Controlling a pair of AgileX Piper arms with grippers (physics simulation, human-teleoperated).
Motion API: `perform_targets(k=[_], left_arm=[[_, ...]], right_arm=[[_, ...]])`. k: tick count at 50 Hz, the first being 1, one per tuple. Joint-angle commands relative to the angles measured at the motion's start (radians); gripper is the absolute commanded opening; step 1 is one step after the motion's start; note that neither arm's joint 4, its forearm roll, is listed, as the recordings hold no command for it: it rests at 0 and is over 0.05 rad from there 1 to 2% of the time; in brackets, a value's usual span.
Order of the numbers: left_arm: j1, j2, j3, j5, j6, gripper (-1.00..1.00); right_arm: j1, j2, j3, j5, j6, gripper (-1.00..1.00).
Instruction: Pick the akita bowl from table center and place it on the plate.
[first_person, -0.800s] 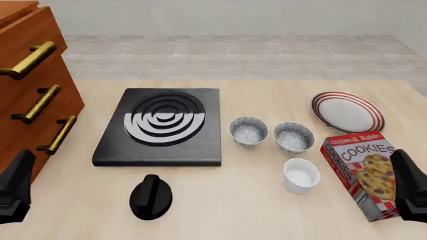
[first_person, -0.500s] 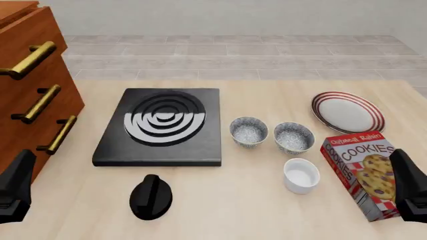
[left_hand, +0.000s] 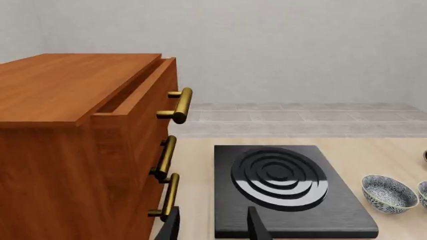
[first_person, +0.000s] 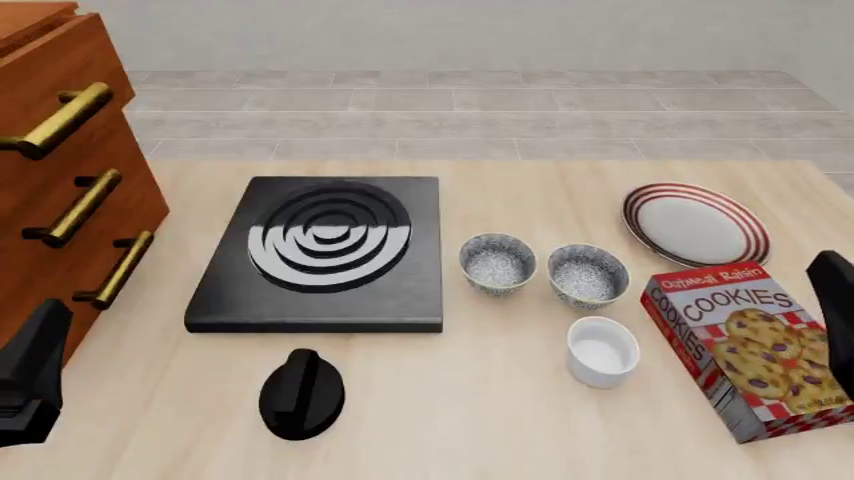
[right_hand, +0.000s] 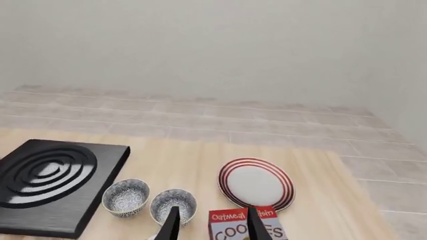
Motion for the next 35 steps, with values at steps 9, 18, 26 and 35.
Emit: perform_targets(k=[9, 18, 26, 35], left_arm=[[0.000, 0.000, 0.000, 0.000, 0.000, 1.00], [0.000, 0.000, 0.000, 0.000, 0.000, 1.00], [0.000, 0.000, 0.000, 0.000, 0.000, 1.00], [0.000, 0.000, 0.000, 0.000, 0.000, 1.00]], right_arm=[[0.137, 0.170, -0.157, 0.040, -0.097, 1.00], [0.262, 0.393, -0.136, -0.052, -0.178, 1.00], [0.259, 0.450, -0.192, -0.056, -0.201, 1.00], [0.289, 0.489, -0.180, -0.066, -0.207, 1.00]])
